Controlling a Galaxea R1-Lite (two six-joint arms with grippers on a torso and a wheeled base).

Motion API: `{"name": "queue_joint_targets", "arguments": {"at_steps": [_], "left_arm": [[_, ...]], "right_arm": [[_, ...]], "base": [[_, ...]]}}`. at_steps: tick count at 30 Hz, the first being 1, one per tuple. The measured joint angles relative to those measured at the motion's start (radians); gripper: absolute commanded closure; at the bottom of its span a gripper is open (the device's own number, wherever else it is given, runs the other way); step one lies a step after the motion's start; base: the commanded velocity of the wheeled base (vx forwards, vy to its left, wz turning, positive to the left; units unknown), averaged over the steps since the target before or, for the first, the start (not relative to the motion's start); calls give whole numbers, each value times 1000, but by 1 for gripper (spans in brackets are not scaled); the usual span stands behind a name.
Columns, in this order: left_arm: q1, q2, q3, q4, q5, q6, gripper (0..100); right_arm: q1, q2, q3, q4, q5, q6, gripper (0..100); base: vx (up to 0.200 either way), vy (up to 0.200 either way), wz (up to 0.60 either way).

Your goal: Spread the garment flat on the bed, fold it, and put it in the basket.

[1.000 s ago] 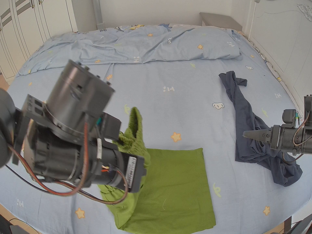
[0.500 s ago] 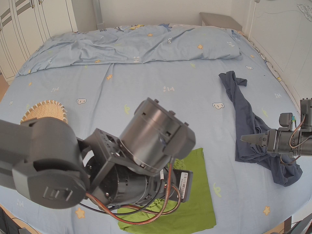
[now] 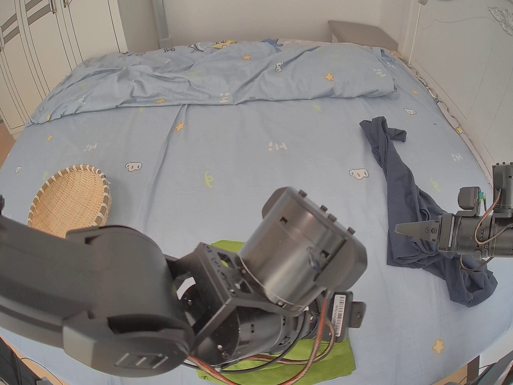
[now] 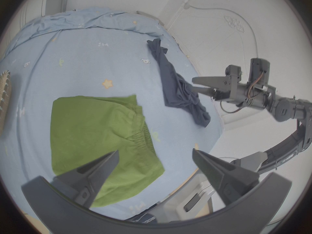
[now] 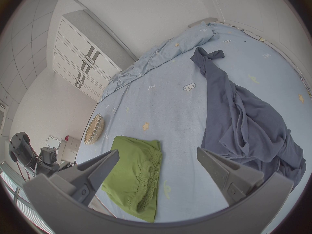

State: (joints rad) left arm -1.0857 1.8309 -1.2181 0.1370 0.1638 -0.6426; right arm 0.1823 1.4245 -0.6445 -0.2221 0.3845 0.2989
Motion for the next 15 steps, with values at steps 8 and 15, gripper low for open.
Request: {"name": "queue_joint_targets", "arguments": {"at_steps": [8,15], "left_arm": [[6,11,65,-348,-70,-109,0],[174,-36,234,-512,-293,-154,0]], "right_arm": [[2,0,0,0,0,0,0],[4,1,1,0,1,0,0]], "base": [[0,0,0],[0,0,0]]}}
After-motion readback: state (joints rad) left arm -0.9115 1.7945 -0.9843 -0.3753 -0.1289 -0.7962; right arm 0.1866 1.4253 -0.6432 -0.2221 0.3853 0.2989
